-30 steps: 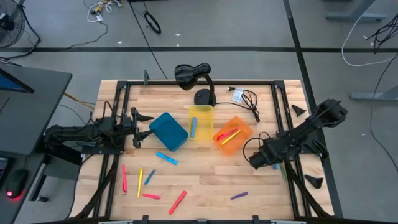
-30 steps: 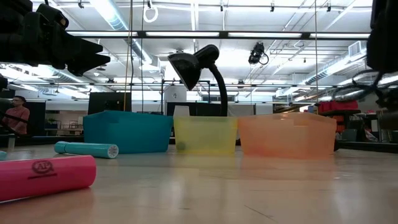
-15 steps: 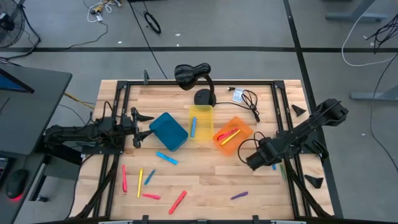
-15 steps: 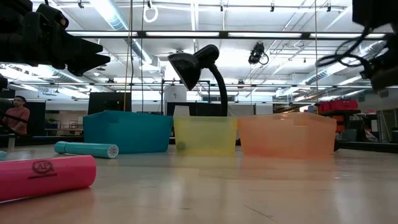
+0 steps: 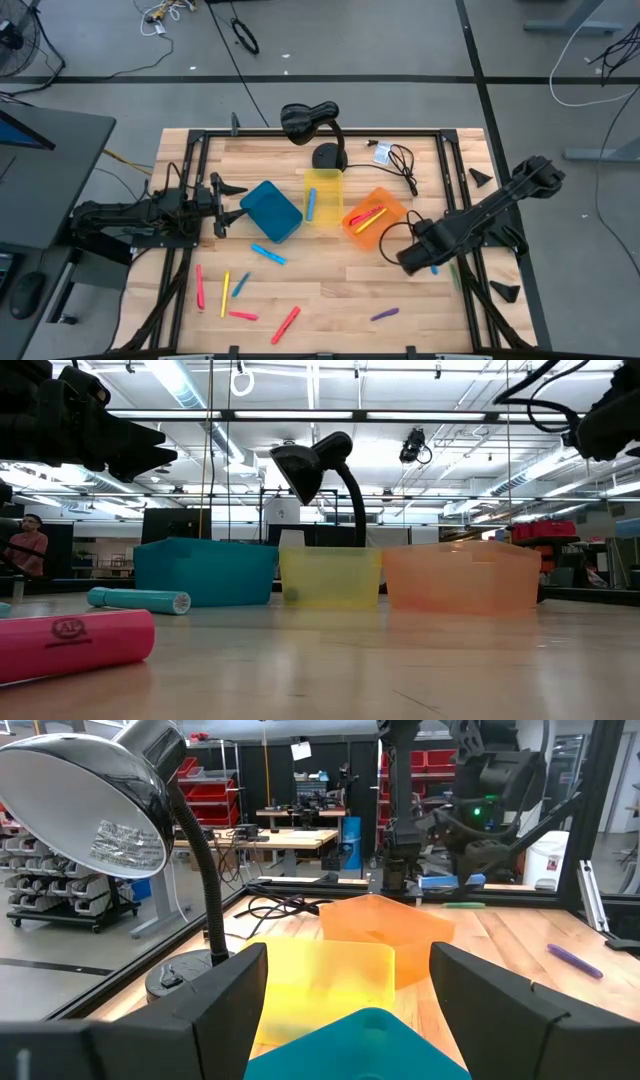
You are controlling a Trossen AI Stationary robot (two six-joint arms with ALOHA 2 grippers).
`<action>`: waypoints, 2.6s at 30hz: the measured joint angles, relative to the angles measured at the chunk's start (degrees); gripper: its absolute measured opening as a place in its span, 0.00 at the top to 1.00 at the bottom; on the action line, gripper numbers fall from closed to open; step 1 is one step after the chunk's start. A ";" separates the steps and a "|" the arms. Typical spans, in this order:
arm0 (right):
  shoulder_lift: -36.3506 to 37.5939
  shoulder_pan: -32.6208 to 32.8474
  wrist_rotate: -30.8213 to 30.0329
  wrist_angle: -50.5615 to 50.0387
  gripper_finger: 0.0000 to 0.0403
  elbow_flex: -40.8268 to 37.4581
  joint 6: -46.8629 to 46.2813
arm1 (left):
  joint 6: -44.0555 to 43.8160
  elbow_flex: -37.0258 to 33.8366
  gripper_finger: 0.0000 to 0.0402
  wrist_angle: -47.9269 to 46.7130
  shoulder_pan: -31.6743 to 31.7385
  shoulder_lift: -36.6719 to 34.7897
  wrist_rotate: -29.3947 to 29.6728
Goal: Pick & Place Markers
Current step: Put the right blue highlighter pen into the yellow bin
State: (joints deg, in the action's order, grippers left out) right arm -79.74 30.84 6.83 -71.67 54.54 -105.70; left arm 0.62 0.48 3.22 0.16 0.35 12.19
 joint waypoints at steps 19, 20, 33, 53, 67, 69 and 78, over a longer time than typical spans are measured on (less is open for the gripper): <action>-7.24 -9.92 -3.43 -0.05 0.88 9.74 -2.40 | 0.00 0.01 0.29 0.00 0.00 -0.01 0.02; -8.11 -10.82 -3.41 -0.03 0.88 10.78 -2.23 | 0.00 0.02 0.29 0.00 -0.02 -0.01 0.01; -18.81 -18.70 -6.66 0.09 0.88 25.37 0.71 | 0.00 0.01 0.29 0.00 0.00 0.01 0.02; -30.02 -28.34 -10.47 1.44 0.88 41.46 10.33 | 0.00 -0.01 0.29 0.00 -0.02 -0.02 0.02; -39.84 -34.35 -11.11 3.32 0.88 53.52 18.31 | 0.00 0.02 0.29 0.00 -0.02 0.01 0.01; -40.86 -34.83 -11.52 3.49 0.88 54.70 18.76 | 0.00 0.00 0.29 0.00 -0.01 0.00 0.01; -45.76 -36.88 -11.99 4.46 0.88 60.39 21.51 | 0.00 -0.01 0.29 0.00 0.01 -0.02 0.00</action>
State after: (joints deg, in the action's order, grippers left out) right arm -125.50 -6.04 -5.16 -67.21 114.93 -84.19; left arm 0.62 0.47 3.22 0.16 0.34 12.19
